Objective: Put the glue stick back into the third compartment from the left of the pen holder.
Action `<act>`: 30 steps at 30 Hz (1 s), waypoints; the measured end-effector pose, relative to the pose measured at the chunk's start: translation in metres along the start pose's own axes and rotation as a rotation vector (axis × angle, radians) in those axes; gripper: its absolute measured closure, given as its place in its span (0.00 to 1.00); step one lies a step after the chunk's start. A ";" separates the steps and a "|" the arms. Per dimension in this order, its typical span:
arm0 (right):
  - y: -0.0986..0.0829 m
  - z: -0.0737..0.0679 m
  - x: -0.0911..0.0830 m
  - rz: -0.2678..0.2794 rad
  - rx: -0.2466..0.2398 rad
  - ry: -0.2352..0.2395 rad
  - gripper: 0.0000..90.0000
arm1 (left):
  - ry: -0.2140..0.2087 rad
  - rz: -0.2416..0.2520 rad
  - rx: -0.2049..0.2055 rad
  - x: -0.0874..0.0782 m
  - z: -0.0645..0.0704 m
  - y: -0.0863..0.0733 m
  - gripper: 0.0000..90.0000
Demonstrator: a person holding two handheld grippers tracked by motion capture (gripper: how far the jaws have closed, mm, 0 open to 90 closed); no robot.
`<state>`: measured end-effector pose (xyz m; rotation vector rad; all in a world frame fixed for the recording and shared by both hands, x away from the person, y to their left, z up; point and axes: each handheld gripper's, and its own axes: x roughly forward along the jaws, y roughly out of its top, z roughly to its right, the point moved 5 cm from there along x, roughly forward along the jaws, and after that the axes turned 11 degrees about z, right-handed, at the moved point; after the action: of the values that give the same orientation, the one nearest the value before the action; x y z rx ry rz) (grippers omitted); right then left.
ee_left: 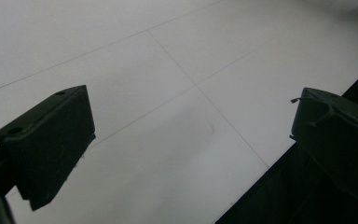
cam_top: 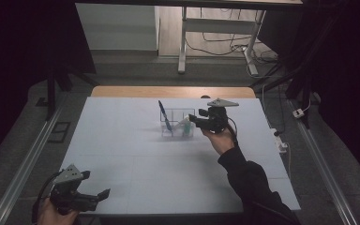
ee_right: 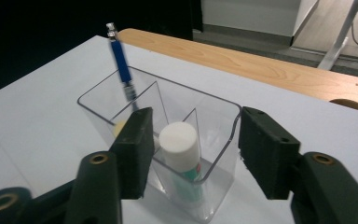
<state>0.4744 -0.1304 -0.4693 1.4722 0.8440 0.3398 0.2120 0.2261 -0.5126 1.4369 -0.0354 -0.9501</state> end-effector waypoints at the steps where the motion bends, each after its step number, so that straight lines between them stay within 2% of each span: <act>1: 0.000 0.000 -0.001 -0.003 0.003 0.008 0.44 | -0.005 0.000 0.000 0.000 0.000 0.000 0.00; 8: -0.001 0.002 -0.011 -0.015 0.025 0.025 0.34 | -0.012 0.004 -0.003 0.000 0.000 0.000 0.00; 15: -0.002 0.004 -0.019 -0.023 0.013 0.024 0.28 | -0.018 0.008 0.003 0.000 0.000 0.000 0.00; 26: -0.007 -0.007 -0.030 -0.078 -0.026 0.050 0.18 | -0.015 0.006 0.007 0.000 0.001 0.000 0.00; 30: -0.010 -0.010 -0.035 -0.100 -0.016 0.060 0.14 | -0.020 0.011 0.002 0.000 0.001 0.000 0.00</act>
<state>0.4407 -0.1479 -0.4678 1.4048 0.9576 0.3165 0.2113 0.2258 -0.5123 1.4278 -0.0587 -0.9561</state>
